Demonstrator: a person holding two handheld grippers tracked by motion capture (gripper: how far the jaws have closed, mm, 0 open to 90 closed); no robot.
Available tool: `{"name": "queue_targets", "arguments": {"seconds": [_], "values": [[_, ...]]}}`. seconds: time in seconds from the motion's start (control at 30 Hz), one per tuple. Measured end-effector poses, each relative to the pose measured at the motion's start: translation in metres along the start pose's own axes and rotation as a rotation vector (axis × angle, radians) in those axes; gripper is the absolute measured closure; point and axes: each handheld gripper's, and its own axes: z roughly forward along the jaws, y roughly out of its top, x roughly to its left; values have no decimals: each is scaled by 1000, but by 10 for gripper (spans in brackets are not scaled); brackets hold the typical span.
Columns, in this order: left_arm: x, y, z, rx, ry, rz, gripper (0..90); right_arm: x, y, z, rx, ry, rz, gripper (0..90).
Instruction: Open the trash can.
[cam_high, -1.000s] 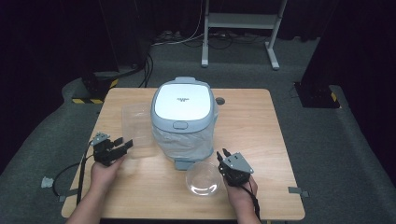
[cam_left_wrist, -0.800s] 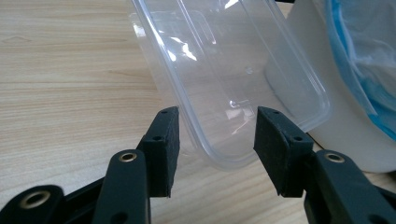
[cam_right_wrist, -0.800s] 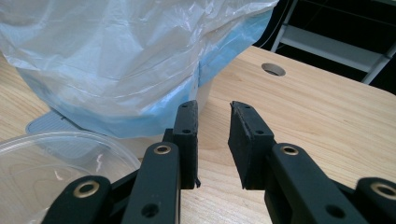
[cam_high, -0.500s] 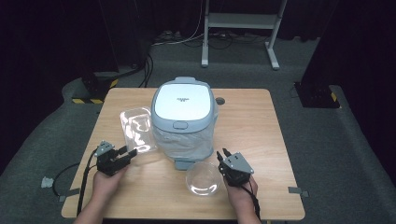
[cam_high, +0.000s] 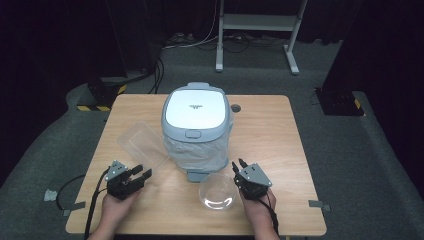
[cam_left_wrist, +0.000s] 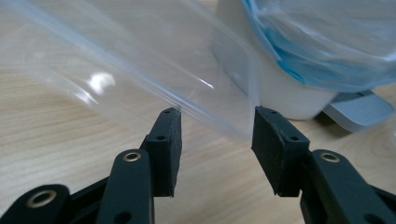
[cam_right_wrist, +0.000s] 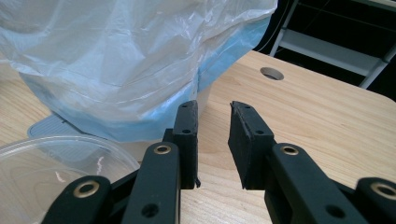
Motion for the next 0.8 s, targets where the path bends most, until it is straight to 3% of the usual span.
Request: {"name": "queue_targets", "arguments": {"seconds": [0.17,0.23,0.37,0.5,0.53,0.63,0.73,0.8], "values": [[-12,-4,-12,-16,-7,25,522,0,1,-1,-6,0,0,725],[-11,-2,-19,-39,17,43,522,0,1,-1,-7,0,-2,724],[6,6,-26,-86,62,30,524,1,2,-1,-9,2,-2,724],[38,24,-20,-115,186,41,469,2,2,0,-6,4,-6,724],[49,27,-17,-110,228,32,451,2,2,0,-5,4,-8,724],[75,29,-10,-100,254,-37,405,2,2,0,-5,1,-9,724],[92,26,0,-48,199,-121,380,2,1,1,0,2,-7,725],[95,22,1,-36,153,-152,403,3,1,2,3,3,-8,724]]}}
